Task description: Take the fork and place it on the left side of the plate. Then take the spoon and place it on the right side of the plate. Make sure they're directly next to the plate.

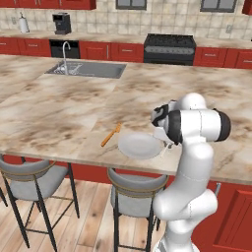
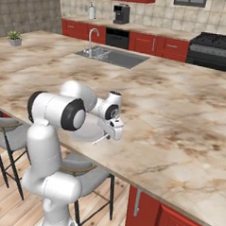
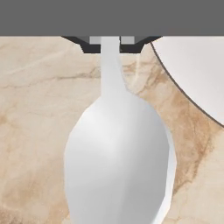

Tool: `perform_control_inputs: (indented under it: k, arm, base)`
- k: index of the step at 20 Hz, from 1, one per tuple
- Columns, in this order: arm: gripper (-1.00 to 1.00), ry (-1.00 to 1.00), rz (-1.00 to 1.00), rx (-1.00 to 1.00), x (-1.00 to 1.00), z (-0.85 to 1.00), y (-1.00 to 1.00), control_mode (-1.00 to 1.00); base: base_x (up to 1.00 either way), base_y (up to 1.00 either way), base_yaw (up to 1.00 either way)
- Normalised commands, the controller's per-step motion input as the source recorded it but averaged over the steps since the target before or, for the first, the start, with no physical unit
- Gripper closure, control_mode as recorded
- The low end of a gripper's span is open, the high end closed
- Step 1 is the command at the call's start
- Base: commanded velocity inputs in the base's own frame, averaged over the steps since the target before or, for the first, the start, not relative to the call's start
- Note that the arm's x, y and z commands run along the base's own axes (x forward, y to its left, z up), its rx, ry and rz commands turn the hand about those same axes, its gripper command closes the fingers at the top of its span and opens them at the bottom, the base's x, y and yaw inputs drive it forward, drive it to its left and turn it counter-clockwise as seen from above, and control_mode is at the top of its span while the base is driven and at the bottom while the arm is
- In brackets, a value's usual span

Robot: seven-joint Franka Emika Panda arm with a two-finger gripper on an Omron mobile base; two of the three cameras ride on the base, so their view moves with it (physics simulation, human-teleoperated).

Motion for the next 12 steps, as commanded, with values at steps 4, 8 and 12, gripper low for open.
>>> perform_control_inputs:
  k: [4, 8, 12]
  arm:
    - [-1.00, 0.00, 0.00, -0.03, 0.11, -0.14, -0.14, -1.00]
    - [-1.00, 0.00, 0.00, -0.06, 0.08, -0.04, -0.02, -1.00]
    - [-1.00, 0.00, 0.00, -0.05, 0.01, 0.00, -0.01, -1.00]
  base:
    - [0.00, 0.00, 0.00]
    - [0.00, 0.00, 0.00]
    - [0.00, 0.00, 0.00]
